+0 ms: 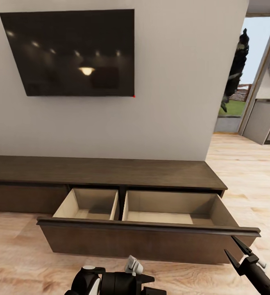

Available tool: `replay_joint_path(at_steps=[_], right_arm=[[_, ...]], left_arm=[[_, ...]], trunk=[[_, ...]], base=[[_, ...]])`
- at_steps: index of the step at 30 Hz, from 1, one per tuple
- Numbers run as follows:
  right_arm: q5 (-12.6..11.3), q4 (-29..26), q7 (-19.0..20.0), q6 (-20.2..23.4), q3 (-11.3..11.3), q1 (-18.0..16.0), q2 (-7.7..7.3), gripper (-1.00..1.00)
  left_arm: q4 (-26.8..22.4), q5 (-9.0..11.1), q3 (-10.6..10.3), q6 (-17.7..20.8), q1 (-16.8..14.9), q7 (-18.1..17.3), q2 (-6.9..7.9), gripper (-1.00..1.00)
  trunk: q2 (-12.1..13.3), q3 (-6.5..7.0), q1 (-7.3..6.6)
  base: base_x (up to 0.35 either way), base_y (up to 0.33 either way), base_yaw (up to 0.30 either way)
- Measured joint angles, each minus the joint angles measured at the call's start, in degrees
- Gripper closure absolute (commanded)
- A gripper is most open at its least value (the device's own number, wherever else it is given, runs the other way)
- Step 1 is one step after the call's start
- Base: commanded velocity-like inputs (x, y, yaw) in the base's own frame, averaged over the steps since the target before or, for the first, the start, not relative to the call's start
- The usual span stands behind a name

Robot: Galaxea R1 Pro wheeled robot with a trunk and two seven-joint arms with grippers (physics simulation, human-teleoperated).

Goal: Place each of the two pumpkins and all three candles from the living room inside a cabinet in the living room (use any cabinet), then make sure every cabinet is closed, and position the cauldron so it is next to a table in the living room.

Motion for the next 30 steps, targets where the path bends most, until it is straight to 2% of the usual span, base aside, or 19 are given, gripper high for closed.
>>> replay_joint_path(at_steps=[7,13,15,17,19,21,22,25,26,27,28,30], right_arm=[[0.0,-0.01,-0.01,-0.47,0.0,0.0,0.0,-1.0],[0.34,0.0,-0.04,-2.99,0.16,0.0,0.03,-1.0],[0.52,0.0,-0.35,-3.35,0.3,-0.01,0.06,-1.0],[0.65,0.05,-0.66,-3.51,0.38,0.0,0.08,-1.0],[0.6,0.07,-0.87,-3.81,0.37,-0.02,0.08,-1.0],[0.29,0.08,-1.05,-5.36,0.27,-0.01,0.18,-1.0],[0.26,0.08,-1.09,-5.7,0.27,-0.01,0.2,-1.0],[0.52,-0.13,-1.43,-6.52,0.46,-0.02,0.26,-1.0],[0.64,-0.25,-1.62,-6.6,0.59,-0.03,0.24,-1.0],[0.82,-0.34,-1.95,-6.64,0.85,-0.04,0.21,-1.0],[1.58,-0.51,-3.39,-6.53,1.95,-0.06,0.04,-1.0],[2.73,-0.76,-5.51,-6.38,3.47,-0.07,-0.19,-1.0]], left_arm=[[0.03,0.0,0.05,-0.03,0.0,0.08,0.0,-1.0],[-0.19,-0.03,0.43,0.27,0.0,0.51,0.0,-1.0],[-0.73,-0.11,0.65,1.12,0.0,0.83,0.0,-1.0],[-1.55,-0.28,0.86,3.94,-0.2,1.41,0.35,-1.0],[-2.66,-0.26,0.98,6.04,-0.7,4.18,0.73,-1.0],[-3.99,-0.18,2.02,8.49,-2.23,10.95,0.97,-1.0],[-4.21,-0.13,2.59,8.98,-2.79,13.03,1.01,-1.0],[-5.08,-0.07,5.35,10.18,-5.23,22.86,1.06,-1.0],[-5.37,-0.04,5.71,10.32,-5.76,24.87,1.06,-1.0],[-5.69,0.0,6.0,10.41,-6.28,26.77,1.06,-1.0],[-6.37,0.04,6.47,10.54,-7.13,30.41,1.04,-1.0],[-6.92,0.2,6.79,10.65,-7.77,33.95,1.0,-1.0]], trunk=[[0.09,1.55,-0.18],[0.18,2.88,-0.34],[0.44,3.3,-0.5],[1.24,3.66,-0.94],[2.04,4.02,-1.38],[2.84,4.39,-1.82],[3.24,4.56,-2.04],[4.45,5.1,-2.7],[4.85,5.28,-2.92],[5.25,5.46,-3.14],[5.65,5.64,-3.36],[6.45,6.0,-3.79]], base=[[0.0,0.0,0.0],[0.0,0.0,0.0],[0.0,0.0,0.0],[0.0,0.0,0.0],[0.0,0.0,0.0],[0.0,0.0,0.0],[0.0,0.0,0.0],[0.0,0.0,0.0],[0.0,0.0,0.0],[0.0,0.0,0.0],[0.0,0.0,0.0],[0.0,0.0,0.0]])
